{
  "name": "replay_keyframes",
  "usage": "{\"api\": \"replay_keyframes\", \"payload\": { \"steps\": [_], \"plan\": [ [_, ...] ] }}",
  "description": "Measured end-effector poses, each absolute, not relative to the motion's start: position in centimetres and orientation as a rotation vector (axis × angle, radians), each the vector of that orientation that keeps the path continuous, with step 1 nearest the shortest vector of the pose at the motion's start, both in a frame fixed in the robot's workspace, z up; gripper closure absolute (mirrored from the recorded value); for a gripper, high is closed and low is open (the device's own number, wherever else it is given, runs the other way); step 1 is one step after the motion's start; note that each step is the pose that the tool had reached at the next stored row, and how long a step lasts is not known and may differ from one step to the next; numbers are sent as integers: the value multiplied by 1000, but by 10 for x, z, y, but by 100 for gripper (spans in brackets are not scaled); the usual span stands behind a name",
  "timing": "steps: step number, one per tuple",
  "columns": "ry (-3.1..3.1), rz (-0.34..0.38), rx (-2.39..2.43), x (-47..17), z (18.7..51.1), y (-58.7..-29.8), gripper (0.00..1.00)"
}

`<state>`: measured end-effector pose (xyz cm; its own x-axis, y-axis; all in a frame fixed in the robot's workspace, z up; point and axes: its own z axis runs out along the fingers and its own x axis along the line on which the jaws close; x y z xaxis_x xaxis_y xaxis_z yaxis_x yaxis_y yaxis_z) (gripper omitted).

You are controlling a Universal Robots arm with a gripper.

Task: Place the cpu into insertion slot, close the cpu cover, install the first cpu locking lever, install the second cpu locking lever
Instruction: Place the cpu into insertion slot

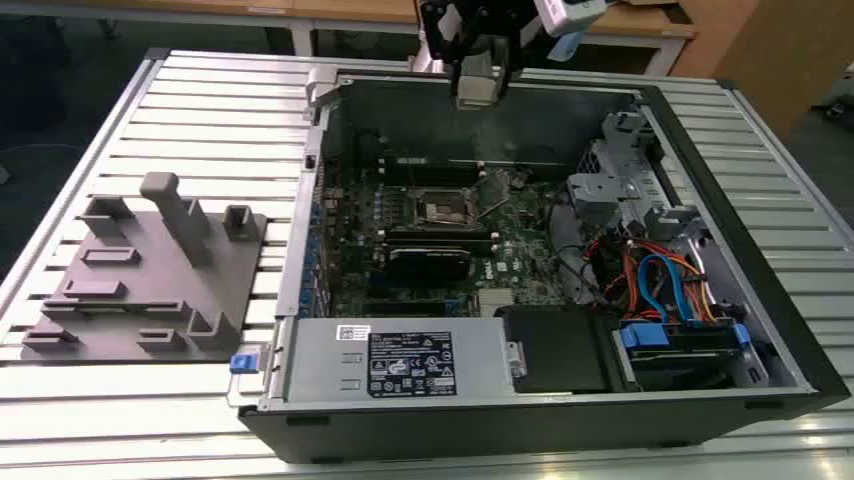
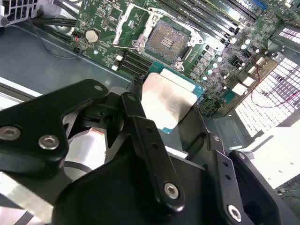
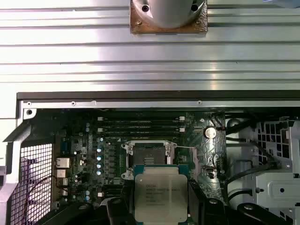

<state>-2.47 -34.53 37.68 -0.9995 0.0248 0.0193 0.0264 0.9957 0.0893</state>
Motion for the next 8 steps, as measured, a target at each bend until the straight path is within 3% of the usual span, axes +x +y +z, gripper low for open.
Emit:
{"api": "replay_keyframes", "payload": {
  "steps": [8],
  "plan": [
    [-3120, -140, -42, -25, 377, -345, 46]
  ]
}}
